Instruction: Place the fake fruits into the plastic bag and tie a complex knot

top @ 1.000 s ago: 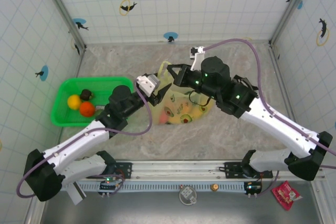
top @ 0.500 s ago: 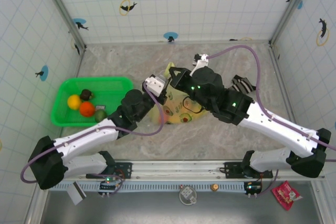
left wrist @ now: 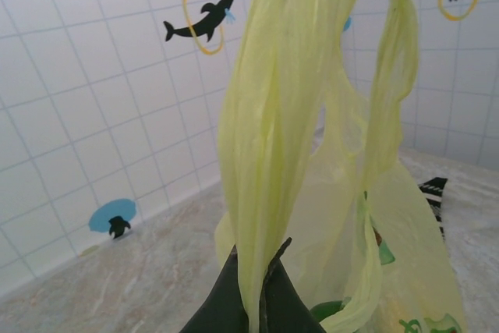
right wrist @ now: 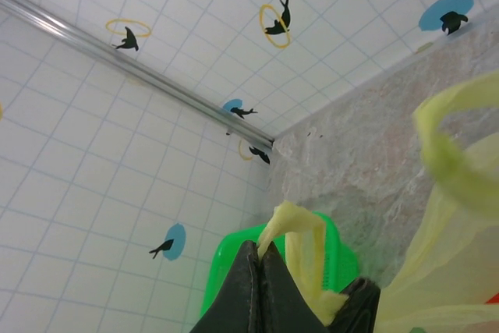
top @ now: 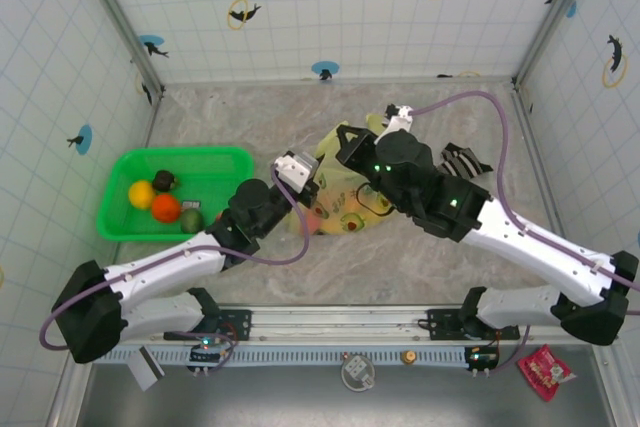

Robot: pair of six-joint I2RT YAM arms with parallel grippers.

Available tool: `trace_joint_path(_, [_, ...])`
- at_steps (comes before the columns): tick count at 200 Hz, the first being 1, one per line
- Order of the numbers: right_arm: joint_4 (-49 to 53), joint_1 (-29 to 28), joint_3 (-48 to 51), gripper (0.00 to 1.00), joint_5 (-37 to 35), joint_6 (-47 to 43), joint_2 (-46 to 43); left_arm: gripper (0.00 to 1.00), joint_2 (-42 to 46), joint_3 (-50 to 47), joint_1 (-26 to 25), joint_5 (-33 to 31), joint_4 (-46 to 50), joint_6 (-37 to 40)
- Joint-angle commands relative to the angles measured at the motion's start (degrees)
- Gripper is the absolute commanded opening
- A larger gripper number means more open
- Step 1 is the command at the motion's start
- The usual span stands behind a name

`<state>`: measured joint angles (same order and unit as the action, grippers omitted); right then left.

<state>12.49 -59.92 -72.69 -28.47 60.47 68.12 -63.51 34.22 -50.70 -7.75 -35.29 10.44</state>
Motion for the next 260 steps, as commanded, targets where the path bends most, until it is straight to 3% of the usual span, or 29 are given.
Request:
trace_joint_path(1, [-5.4,4.4,4.7,0.00,4.4,0.5,-3.0,0.00,0.7,-0.6,1.6,8.2,-1.5,-1.4])
trace_joint_path(23, [-10.4,7.9,7.1,0.01,13.0,-4.7,-3.3,0.00,-0.6,0.7,2.2,12.0,0.6,-0.9])
trace_joint_path(34, [-9.3,8.4,6.2,0.15,13.8,-10.7,-3.4,0.00,-0.7,0.2,2.5,11.9,0.3,-0.1])
trace_joint_path(46, [-8.0,9.4,5.4,0.37,14.9,-17.0,-4.1,0.00,-0.4,-0.3,3.6,12.8,0.4,0.1])
trace_joint_path(72, [-7.5,13.2,5.7,0.59,24.8,-30.6,-7.2,0.00,-0.4,1.4,7.7,19.3,3.5,-2.1])
trace_joint_path(85, [-8.2,15.4,6.6,0.58,31.4,-37.4,-8.9,0.00,-0.5,2.3,9.5,22.1,4.7,-3.6])
trace_joint_path(109, [-8.3,17.3,9.7,0.58,34.6,-49.4,-12.4,0.00,-0.2,2.5,11.3,26.5,5.1,-4.4])
trace_joint_path(146, [-15.9,18.8,22.4,0.61,31.8,-74.5,-19.2,0.00,0.5,1.3,14.0,29.7,3.8,-6.3])
trace_joint_path(169, [-16.2,21.8,27.4,0.77,33.8,-87.8,-17.5,0.00,1.5,-0.6,15.4,30.7,1.8,-8.0])
trace_joint_path(192, [-21.0,26.1,31.3,1.00,39.7,-94.7,-13.8,0.00,1.4,-1.0,15.6,32.5,2.1,-8.1])
trace_joint_path(235, [-32.8,28.5,29.0,1.00,39.8,-99.2,-5.4,0.00,1.5,-1.9,15.6,33.6,1.4,-8.4])
trace_joint_path(260, [-33.2,33.5,25.5,1.00,50.9,-97.2,-2.3,0.00,1.5,-1.9,15.6,34.3,1.0,-8.6])
